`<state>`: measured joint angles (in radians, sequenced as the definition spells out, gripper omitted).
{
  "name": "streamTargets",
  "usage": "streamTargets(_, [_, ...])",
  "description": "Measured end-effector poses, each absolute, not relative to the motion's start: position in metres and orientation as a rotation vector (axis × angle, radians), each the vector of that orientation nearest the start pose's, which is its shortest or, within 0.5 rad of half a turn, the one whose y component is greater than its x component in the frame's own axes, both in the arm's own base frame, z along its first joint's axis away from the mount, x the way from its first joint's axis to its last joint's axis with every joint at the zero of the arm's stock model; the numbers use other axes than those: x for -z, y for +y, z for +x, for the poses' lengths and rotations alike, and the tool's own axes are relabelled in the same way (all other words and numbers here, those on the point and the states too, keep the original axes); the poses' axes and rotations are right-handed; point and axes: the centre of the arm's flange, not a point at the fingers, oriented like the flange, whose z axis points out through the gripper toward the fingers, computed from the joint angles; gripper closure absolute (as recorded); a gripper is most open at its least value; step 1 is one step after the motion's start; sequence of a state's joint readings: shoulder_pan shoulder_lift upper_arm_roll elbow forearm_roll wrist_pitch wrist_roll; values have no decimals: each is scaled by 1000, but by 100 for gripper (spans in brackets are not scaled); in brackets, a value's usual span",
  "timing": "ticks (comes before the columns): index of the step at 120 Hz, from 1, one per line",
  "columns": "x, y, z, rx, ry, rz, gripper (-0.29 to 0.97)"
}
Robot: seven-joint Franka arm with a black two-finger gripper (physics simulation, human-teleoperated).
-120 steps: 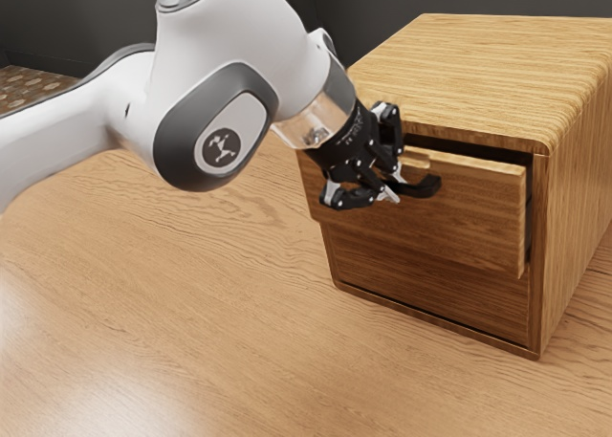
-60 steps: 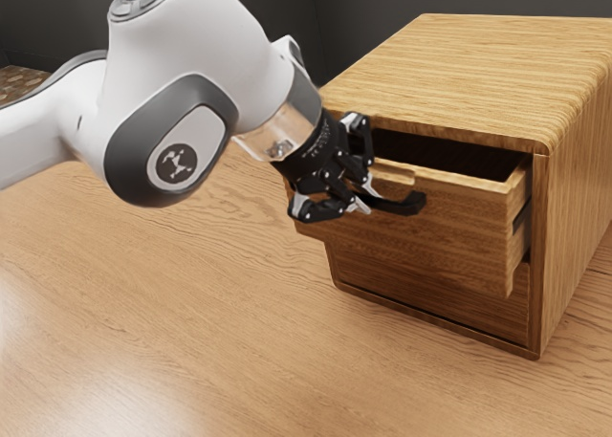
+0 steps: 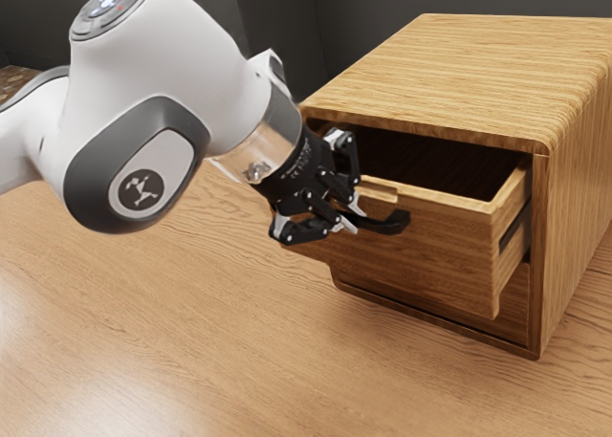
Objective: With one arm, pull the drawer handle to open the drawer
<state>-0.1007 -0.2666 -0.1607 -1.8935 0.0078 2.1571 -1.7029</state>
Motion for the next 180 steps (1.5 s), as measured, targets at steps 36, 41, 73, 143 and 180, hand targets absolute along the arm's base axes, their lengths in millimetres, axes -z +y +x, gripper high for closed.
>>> streamTargets(36, [-667,-138,477,595,-2308,-2627,73])
streamTargets(41, [-667,-138,474,597,-2309,-2626,73])
streamTargets(73, [-665,-129,457,586,-2325,-2621,73])
streamTargets(143, [-666,-120,422,541,-2335,-2668,73])
streamTargets(180, [-665,-115,397,528,-2333,-2699,73])
